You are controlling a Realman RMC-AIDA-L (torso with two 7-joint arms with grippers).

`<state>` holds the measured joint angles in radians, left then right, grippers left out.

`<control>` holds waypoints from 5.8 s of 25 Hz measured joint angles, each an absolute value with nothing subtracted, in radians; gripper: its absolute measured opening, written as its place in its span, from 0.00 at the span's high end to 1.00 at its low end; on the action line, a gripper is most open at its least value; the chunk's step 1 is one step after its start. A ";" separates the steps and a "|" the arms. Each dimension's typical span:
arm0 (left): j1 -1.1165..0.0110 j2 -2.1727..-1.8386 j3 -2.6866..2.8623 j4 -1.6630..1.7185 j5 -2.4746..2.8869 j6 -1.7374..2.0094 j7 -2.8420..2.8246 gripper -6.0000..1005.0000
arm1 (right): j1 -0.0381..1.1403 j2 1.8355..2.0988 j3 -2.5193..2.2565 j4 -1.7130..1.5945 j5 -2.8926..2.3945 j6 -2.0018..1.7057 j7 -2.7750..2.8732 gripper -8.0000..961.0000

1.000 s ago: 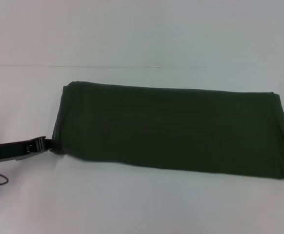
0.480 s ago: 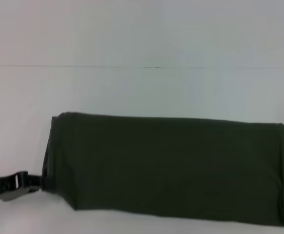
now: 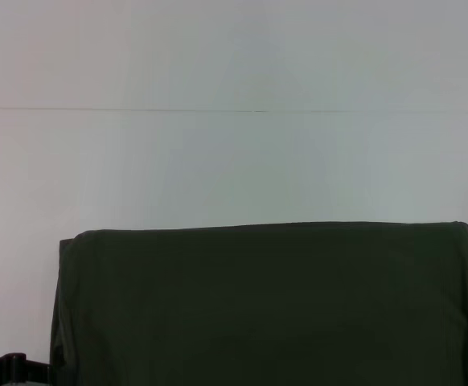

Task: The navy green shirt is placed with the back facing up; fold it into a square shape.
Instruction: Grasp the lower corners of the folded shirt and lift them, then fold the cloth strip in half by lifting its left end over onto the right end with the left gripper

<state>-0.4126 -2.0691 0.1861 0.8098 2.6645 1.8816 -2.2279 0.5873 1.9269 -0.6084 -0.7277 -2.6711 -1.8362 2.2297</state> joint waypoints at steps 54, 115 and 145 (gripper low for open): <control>-0.487 -2.003 0.065 0.848 2.736 1.834 -2.293 0.04 | 0.697 1.886 -0.654 -0.899 -2.893 -1.925 2.491 0.65; -0.545 -1.986 0.290 0.707 2.611 1.756 -2.345 0.04 | 0.566 2.092 -0.903 -0.606 -2.016 -1.483 1.142 0.03; -0.552 -1.959 0.269 0.757 2.670 1.735 -2.354 0.04 | 0.568 2.093 -0.908 -0.603 -2.014 -1.449 1.141 0.03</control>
<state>-0.5515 -1.9593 0.2686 0.7566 2.6696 1.7355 -2.3543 0.5676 2.0934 -0.9083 -0.6027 -2.0144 -1.4493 1.1412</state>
